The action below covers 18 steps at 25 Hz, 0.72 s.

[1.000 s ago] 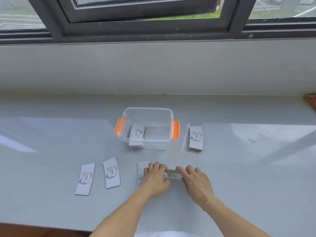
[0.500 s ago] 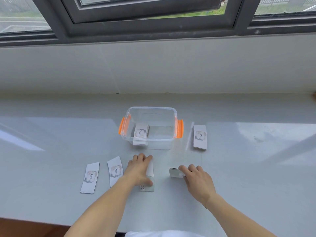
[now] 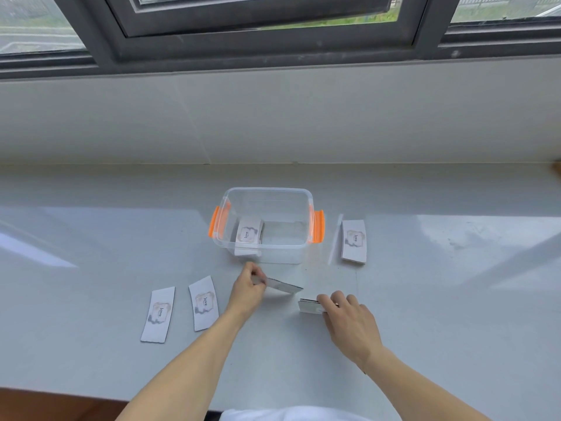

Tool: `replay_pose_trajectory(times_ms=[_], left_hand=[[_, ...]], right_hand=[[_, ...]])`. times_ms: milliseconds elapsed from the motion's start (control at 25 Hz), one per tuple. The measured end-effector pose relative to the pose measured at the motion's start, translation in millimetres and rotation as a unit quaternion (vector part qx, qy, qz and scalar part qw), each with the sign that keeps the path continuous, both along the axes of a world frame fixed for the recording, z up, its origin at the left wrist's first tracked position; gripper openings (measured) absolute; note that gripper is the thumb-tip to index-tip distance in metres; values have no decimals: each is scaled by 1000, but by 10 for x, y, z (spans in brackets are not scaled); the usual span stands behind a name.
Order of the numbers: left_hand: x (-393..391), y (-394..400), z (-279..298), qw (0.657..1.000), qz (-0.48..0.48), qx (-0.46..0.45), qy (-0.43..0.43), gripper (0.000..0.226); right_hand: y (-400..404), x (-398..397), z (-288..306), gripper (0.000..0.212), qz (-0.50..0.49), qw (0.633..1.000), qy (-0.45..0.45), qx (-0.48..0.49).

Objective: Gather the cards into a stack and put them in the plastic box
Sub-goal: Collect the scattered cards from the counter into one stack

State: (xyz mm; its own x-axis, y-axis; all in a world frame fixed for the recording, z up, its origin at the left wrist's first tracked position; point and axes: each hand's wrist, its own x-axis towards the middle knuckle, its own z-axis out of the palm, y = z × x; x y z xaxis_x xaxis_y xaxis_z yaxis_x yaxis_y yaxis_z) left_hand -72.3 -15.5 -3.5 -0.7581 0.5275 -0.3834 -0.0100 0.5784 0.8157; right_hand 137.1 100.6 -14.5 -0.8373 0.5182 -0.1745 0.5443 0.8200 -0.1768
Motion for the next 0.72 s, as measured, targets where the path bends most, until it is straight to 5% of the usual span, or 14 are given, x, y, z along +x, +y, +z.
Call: replay_pose_trajectory(times_ms=[240, 360, 720], left_hand=[[446, 84, -34, 992, -111, -32, -43, 30], [631, 174, 66, 985, -162, -36, -56, 16], [758, 216, 53, 946, -296, -127, 21, 32]], right_hand=[[-7, 21, -39, 62, -28, 999, 33, -11], [-25, 1, -49, 58, -18, 999, 30, -5], [-121, -15, -54, 40, 10, 998, 13, 65]])
